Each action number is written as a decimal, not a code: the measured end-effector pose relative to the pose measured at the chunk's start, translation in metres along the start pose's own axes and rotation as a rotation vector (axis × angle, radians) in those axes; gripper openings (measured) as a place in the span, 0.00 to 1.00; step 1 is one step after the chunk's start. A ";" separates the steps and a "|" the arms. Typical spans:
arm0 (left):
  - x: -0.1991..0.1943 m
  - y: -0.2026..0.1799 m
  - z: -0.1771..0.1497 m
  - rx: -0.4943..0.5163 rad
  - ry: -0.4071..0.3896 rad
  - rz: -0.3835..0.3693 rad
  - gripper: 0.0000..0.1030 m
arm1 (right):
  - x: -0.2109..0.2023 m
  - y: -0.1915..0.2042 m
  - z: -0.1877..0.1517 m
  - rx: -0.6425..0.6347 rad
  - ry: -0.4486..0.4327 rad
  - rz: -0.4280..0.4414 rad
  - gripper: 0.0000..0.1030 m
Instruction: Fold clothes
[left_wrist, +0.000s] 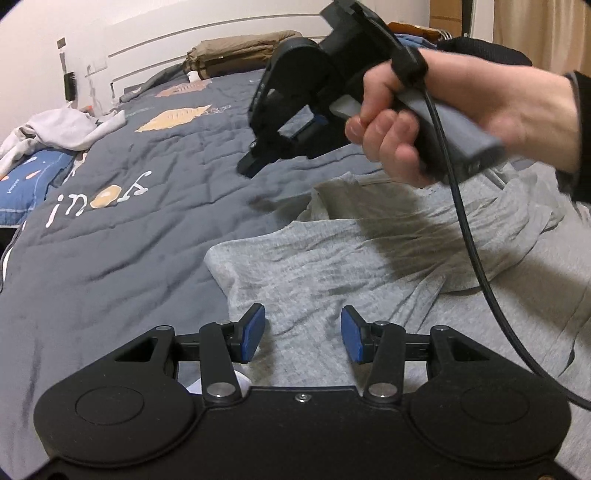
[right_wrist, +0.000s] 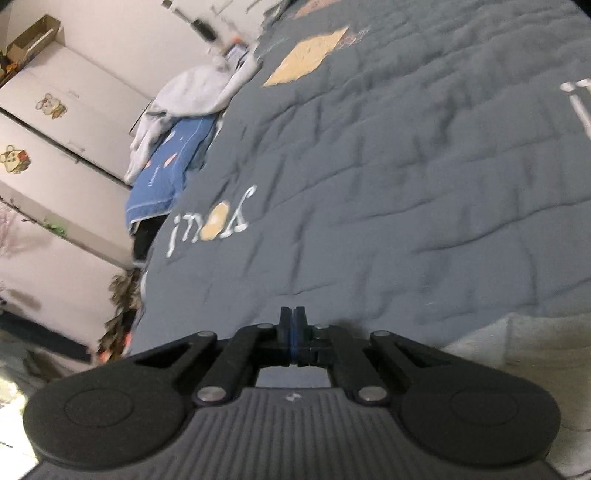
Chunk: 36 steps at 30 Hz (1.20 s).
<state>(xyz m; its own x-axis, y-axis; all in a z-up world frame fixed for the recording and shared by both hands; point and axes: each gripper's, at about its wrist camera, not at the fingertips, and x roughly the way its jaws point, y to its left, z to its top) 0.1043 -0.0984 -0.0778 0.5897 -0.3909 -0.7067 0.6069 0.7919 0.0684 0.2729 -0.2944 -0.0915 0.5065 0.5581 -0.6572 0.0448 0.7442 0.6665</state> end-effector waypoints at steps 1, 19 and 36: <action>-0.001 0.000 0.000 0.001 -0.003 -0.004 0.44 | 0.000 0.004 0.001 -0.027 0.024 -0.011 0.04; 0.000 -0.001 0.003 -0.002 -0.018 0.009 0.44 | 0.003 0.010 -0.036 -0.433 0.194 -0.334 0.24; -0.011 0.004 0.000 0.056 -0.027 0.055 0.52 | -0.020 -0.015 -0.010 -0.182 0.008 -0.195 0.12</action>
<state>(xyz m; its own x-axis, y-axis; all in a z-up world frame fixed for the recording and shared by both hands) 0.1000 -0.0911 -0.0700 0.6367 -0.3605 -0.6816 0.6015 0.7853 0.1466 0.2534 -0.3136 -0.0919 0.4970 0.4002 -0.7700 -0.0150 0.8911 0.4535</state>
